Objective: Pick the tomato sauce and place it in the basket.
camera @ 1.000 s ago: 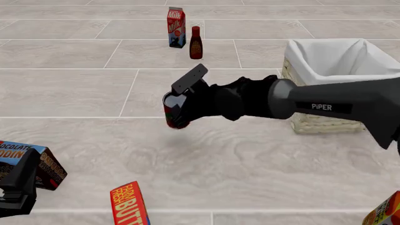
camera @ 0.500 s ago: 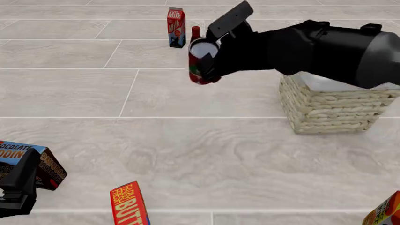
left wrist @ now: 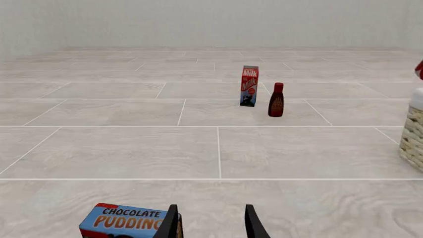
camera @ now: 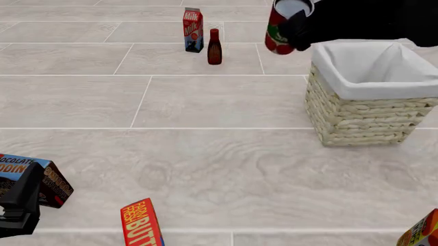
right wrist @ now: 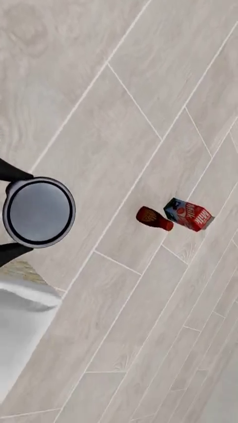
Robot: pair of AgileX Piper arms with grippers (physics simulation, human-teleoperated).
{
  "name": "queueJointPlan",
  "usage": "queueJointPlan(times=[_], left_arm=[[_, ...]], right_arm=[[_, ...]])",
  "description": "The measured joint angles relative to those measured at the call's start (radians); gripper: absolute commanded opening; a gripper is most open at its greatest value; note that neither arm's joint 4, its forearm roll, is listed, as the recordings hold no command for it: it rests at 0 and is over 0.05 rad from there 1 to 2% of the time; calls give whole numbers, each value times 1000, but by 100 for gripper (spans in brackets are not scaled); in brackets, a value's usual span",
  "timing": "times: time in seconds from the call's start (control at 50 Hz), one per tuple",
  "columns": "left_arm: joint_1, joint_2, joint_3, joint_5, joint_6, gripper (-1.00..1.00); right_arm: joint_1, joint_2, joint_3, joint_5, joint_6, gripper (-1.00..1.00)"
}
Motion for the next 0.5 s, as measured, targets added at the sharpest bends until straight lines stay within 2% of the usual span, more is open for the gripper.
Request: queueJointPlan(times=[0.5], left_arm=[[0, 0, 0, 0, 0, 100]], right_arm=[[-222, -130, 64, 7, 4, -100]])
